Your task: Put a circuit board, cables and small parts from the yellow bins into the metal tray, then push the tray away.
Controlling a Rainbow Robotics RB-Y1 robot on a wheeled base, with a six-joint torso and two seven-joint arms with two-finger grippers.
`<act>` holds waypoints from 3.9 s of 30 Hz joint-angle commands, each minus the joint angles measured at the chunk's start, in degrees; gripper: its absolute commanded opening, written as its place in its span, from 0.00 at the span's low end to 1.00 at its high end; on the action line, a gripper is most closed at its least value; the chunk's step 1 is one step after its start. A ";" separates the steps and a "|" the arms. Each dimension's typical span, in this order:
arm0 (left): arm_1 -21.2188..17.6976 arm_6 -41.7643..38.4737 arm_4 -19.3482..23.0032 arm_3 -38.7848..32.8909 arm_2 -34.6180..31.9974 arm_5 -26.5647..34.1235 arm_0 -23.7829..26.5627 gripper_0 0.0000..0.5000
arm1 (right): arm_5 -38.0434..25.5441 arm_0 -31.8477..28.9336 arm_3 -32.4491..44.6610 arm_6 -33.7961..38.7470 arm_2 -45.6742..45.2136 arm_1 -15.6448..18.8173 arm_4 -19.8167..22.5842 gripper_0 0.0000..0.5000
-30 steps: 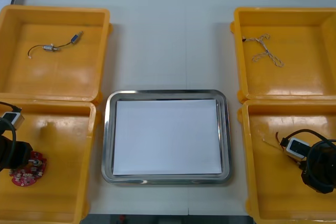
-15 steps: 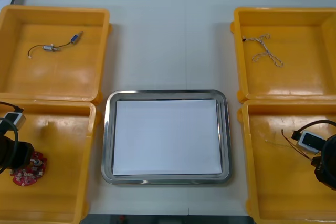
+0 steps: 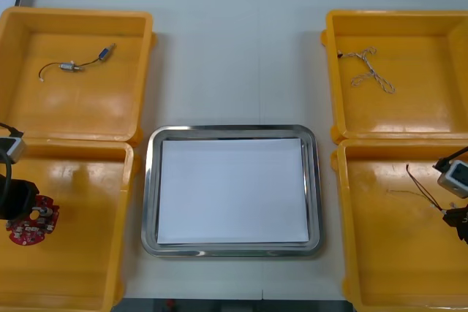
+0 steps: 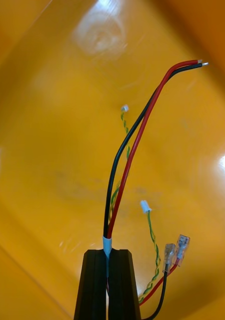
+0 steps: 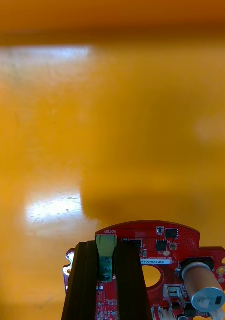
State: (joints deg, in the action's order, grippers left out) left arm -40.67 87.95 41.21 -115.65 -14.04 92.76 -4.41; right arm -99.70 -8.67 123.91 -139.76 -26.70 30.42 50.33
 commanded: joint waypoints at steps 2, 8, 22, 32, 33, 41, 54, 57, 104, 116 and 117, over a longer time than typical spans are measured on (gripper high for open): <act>-3.36 -2.96 1.60 -4.23 -2.92 2.08 2.39 0.00 | -0.58 1.64 2.04 5.46 -3.62 -0.97 0.91 0.00; -4.06 -8.50 2.56 -8.45 -3.45 7.35 5.20 0.00 | -0.85 1.73 5.03 13.29 -3.80 -0.97 0.21 0.00; -4.33 -22.74 10.38 -15.75 -2.31 17.24 12.32 0.00 | -10.30 2.43 19.09 41.24 -3.18 -0.97 -2.43 0.00; -4.33 -36.54 8.54 -20.05 8.15 17.24 17.59 0.00 | -10.30 5.33 24.36 56.88 -0.90 -0.97 -5.15 0.00; -4.33 -38.03 8.01 -20.41 9.65 17.19 18.29 0.00 | -10.30 5.94 24.45 58.20 0.16 -0.97 -6.29 0.00; -1.69 -45.41 1.68 -21.46 19.67 16.93 22.69 0.00 | -10.30 10.69 23.57 59.61 5.61 -1.85 -9.90 0.00; 1.03 -52.27 -6.23 -21.02 33.64 16.49 28.75 0.00 | -10.30 12.98 23.05 57.67 11.58 -2.56 -7.61 0.00; 2.53 -53.67 -8.60 -20.49 36.72 16.49 29.98 0.00 | -10.30 12.98 23.05 57.50 12.46 -2.56 -7.26 0.00; 6.13 -51.04 -31.71 -14.43 55.52 1.20 19.79 0.00 | -10.30 12.80 23.05 56.62 12.90 -2.56 -7.61 0.00; 6.04 -50.07 -31.71 -14.34 57.11 -0.47 19.52 0.00 | -10.30 12.80 23.05 56.62 12.90 -2.56 -7.61 0.00; 5.96 -49.98 -31.71 -14.34 57.11 -0.47 19.44 0.00 | -10.30 12.80 23.05 56.62 12.90 -2.56 -7.61 0.00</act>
State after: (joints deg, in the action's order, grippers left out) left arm -34.26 33.64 10.14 -129.30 41.84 92.90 16.37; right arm -109.81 3.34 146.45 -80.69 -14.52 28.58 42.71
